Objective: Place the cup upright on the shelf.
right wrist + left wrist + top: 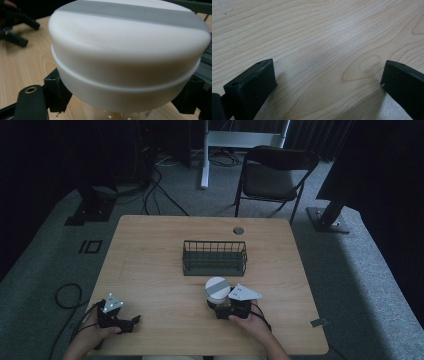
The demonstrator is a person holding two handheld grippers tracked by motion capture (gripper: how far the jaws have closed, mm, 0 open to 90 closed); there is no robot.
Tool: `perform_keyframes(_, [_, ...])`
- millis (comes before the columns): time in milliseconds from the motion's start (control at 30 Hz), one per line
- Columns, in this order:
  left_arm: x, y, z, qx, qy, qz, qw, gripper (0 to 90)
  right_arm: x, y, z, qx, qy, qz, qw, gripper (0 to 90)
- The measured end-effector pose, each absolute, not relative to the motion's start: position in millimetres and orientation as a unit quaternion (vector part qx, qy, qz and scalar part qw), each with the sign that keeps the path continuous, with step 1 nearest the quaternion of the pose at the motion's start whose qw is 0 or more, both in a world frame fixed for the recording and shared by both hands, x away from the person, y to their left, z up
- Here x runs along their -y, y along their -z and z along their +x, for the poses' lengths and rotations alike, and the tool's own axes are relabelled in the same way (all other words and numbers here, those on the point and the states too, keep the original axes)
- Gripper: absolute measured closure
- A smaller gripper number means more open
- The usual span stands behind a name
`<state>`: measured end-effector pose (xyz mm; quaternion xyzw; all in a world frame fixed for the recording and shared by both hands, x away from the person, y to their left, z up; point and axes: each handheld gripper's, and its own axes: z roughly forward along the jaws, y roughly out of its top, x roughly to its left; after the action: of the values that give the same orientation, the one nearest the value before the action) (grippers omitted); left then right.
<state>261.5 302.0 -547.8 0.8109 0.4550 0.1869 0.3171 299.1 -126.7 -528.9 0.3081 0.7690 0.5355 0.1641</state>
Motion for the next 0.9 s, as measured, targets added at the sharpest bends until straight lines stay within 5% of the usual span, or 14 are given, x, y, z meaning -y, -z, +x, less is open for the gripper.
perform_keyframes(900, [-302, 548, 262, -0.455, -0.187, 0.811, 0.317, 0.0, 132, 476, 303, -0.752, -0.551, 0.302, 0.199, 18.5])
